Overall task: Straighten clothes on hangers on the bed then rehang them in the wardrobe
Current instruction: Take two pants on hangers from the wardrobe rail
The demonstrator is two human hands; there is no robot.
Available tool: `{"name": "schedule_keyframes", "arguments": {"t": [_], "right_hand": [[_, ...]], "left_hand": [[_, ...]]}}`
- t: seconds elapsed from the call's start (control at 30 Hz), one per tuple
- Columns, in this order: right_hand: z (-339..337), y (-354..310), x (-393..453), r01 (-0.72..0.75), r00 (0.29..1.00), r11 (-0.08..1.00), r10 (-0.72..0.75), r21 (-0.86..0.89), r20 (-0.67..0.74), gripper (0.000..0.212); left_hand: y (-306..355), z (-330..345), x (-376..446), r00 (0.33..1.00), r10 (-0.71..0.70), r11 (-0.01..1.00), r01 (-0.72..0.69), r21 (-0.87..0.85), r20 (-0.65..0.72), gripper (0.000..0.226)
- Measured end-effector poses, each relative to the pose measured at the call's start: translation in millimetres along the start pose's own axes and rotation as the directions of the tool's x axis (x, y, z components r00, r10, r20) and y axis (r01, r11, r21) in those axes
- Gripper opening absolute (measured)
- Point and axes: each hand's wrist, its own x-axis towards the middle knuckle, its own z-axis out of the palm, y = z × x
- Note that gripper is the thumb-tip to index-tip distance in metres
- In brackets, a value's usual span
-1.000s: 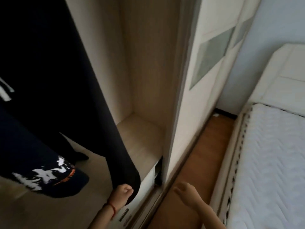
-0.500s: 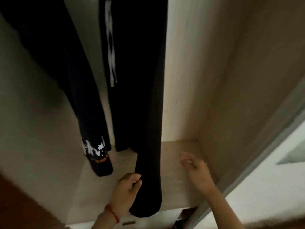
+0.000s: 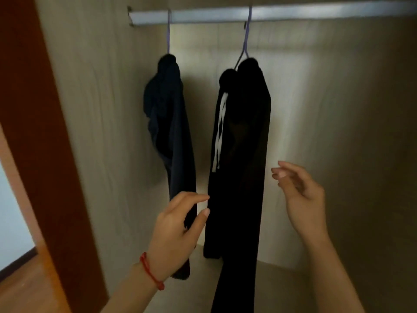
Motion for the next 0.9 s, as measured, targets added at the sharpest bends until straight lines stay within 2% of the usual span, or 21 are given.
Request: {"name": "schedule_keyframes", "arguments": {"t": [0.1, 0.17, 0.27, 0.37, 0.47, 0.6, 0.73, 0.8, 0.9], "right_hand": [[9.0, -18.4, 31.4, 0.031, 0.998, 0.999, -0.029, 0.034, -0.058, 0.02], [16.9, -28.8, 51.4, 0.04, 0.997, 0.999, -0.038, 0.033, -0.07, 0.015], [27.3, -50.8, 82.7, 0.046, 0.998, 0.998, -0.045, 0.03, -0.049, 0.022], [37.2, -75.0, 110.0, 0.036, 0.999, 0.999, -0.035, -0.03, 0.009, 0.027], [45.2, -92.3, 130.4, 0.024, 0.996, 0.979, -0.006, -0.204, 0.087, 0.034], [54.8, -106.1, 153.9, 0.004, 0.987, 0.918, 0.06, -0.397, 0.149, 0.026], [65.1, -111.7, 175.6, -0.012, 0.99, 0.824, 0.091, -0.566, 0.112, 0.033], [68.9, -114.1, 182.5, -0.024, 0.991, 0.801, 0.098, -0.598, 0.092, 0.033], [74.8, -116.2, 184.8, -0.043, 0.991, 0.764, 0.117, -0.644, 0.072, 0.029]], "left_hand": [[3.8, -17.6, 42.9, 0.986, 0.106, 0.991, -0.094, 0.098, -0.129, 0.029], [-0.3, -29.5, 76.1, 0.955, 0.138, 0.981, -0.095, 0.168, -0.261, 0.031], [-9.5, -44.9, 130.0, 0.902, 0.112, 0.977, -0.023, 0.213, -0.417, 0.031], [-18.8, -53.2, 177.6, 0.887, -0.02, 0.97, 0.129, 0.207, -0.461, 0.039], [-25.5, -56.1, 216.8, 0.891, -0.187, 0.933, 0.292, 0.209, -0.413, 0.051], [-33.7, -60.2, 259.7, 0.889, -0.356, 0.874, 0.426, 0.235, -0.288, 0.057], [-20.8, -62.6, 284.1, 0.868, -0.471, 0.858, 0.492, 0.144, -0.158, 0.059], [-15.1, -61.0, 291.7, 0.863, -0.499, 0.837, 0.504, 0.211, -0.084, 0.061], [-12.5, -60.1, 296.9, 0.85, -0.526, 0.8, 0.499, 0.334, -0.011, 0.044]]}}
